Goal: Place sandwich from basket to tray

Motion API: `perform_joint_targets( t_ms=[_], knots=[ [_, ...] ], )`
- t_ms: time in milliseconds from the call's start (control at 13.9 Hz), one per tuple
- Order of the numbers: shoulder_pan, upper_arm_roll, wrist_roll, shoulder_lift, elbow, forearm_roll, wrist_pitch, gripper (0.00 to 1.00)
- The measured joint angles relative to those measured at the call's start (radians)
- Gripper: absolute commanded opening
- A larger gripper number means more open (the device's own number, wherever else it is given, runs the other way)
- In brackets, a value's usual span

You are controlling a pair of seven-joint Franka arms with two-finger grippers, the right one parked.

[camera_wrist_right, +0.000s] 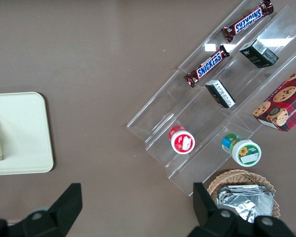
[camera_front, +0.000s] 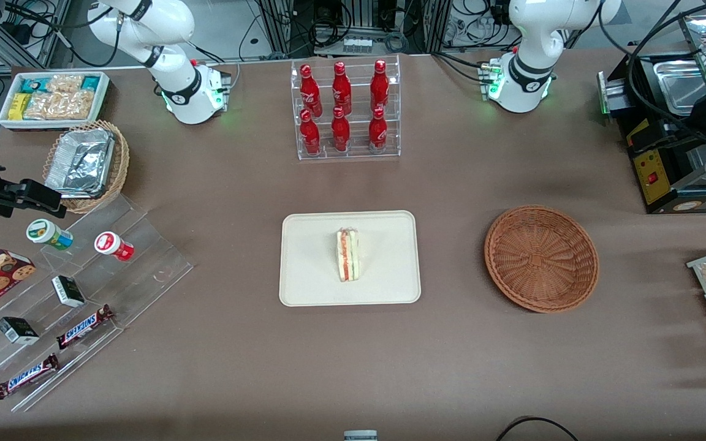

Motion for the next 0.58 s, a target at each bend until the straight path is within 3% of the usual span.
perform_joint_targets(
  t_ms=[576],
  knots=[
    [-0.002, -0.010, 0.018, -0.021, -0.037, 0.047, 0.026, 0.99]
  ],
)
